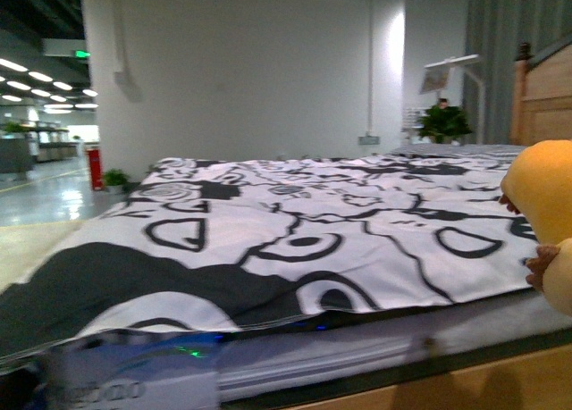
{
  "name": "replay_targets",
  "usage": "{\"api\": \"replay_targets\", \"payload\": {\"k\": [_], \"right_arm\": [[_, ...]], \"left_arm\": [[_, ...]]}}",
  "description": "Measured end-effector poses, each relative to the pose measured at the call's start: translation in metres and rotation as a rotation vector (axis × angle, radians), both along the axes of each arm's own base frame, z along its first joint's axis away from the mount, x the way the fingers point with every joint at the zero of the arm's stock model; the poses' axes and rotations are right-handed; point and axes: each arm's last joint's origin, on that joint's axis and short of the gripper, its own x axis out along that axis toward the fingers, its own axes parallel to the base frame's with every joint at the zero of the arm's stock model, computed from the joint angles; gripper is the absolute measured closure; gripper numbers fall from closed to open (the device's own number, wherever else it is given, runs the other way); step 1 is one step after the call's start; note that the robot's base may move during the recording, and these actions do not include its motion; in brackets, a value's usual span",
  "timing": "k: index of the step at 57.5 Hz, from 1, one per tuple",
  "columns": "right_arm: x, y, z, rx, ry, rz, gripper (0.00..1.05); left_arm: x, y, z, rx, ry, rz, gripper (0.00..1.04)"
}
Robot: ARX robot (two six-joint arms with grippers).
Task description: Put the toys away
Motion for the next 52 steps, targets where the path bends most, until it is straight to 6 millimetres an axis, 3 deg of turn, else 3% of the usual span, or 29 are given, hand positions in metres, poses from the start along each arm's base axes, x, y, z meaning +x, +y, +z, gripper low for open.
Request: {"api": "replay_targets", "payload": {"k": [52], "right_arm": [[0.0, -0.0004, -0.0011, 0.0, 0.003, -0.002, 0.87]], "left_arm": [[0.0, 0.0001, 0.0, 0.0, 0.0, 0.003, 0.06]]}}
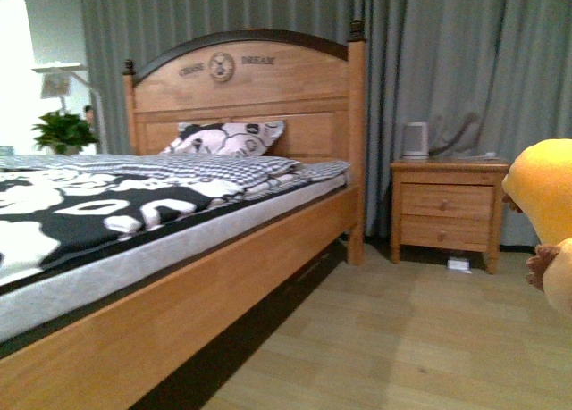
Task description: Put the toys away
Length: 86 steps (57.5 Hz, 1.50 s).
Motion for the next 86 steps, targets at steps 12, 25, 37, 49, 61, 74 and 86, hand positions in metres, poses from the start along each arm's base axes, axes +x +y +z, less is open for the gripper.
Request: {"api": "replay_targets", "payload": {"k": [12, 25, 37, 49, 61, 74, 86], "right_arm": [[0.0, -0.0001, 0.0002, 0.0, -0.001, -0.001, 0.87], [0.0, -0.0001, -0.0004, 0.0, 0.001, 0.0, 0.87], [0.0, -0.0001, -0.0003, 0.0, 0.0, -0.001, 0.87], [0.0, 0.0, -0.0003, -0.001, 0.0, 0.003, 0.87], [0.0, 0.0, -0.0003, -0.001, 0.0, 0.005, 0.87], [0.0, -0.0001, -0.0003, 0.0, 0.0, 0.001, 0.87], [0.0, 0.0004, -0.0003, -0.002, 0.0, 0.011, 0.87]], "left_arm": [[0.0, 0.0, -0.0001, 0.0, 0.001, 0.002, 0.06], [0.0, 0.0, 0.0, 0.0, 0.0, -0.001, 0.06], [0.0, -0.0001, 0.0, 0.0, 0.0, -0.003, 0.06], [0.0, -0.0001, -0.0001, 0.001, 0.001, -0.002, 0.06], [0.0, -0.0001, -0.0001, 0.001, 0.001, -0.001, 0.06], [0.0, -0.0001, -0.0001, 0.001, 0.001, -0.002, 0.06], [0.0, 0.0002, 0.0, 0.002, 0.0, 0.005, 0.06]]}}
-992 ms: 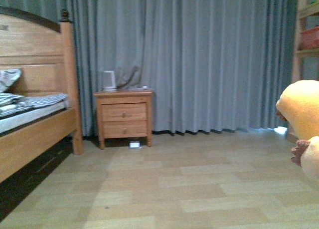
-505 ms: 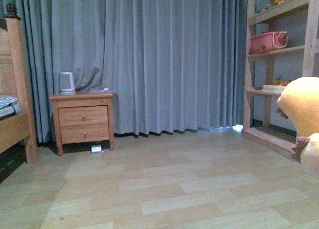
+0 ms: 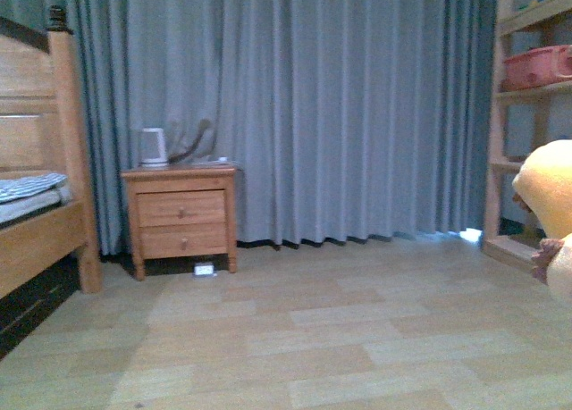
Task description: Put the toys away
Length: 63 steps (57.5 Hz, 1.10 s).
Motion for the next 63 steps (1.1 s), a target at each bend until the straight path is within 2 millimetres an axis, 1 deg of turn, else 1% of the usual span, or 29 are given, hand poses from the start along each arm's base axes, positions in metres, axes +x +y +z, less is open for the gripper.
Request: {"api": "replay_targets", "payload": {"k": [63], "right_arm": [[0.0, -0.0004, -0.0001, 0.002, 0.001, -0.009, 0.87]], "left_arm": [[0.0, -0.0001, 0.0, 0.001, 0.0, -0.004, 0.06]]}}
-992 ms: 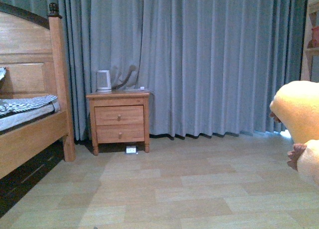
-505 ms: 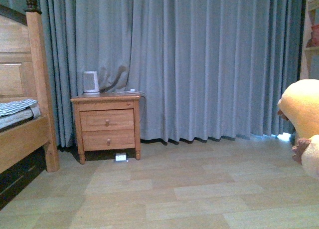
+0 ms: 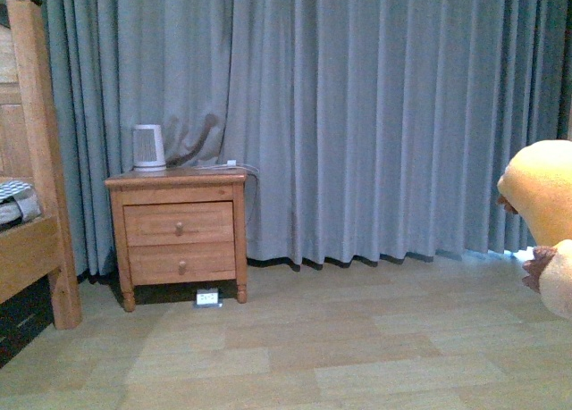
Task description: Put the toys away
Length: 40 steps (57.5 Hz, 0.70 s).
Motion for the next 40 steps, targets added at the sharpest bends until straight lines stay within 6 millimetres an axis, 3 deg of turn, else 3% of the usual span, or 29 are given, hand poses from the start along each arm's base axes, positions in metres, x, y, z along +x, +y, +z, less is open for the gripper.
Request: {"api": "replay_targets", "payload": {"k": [40], "right_arm": [[0.0, 0.0, 0.0, 0.0, 0.0, 0.0, 0.87]], "left_arm": [[0.0, 0.0, 0.0, 0.0, 0.0, 0.0, 0.06]]}}
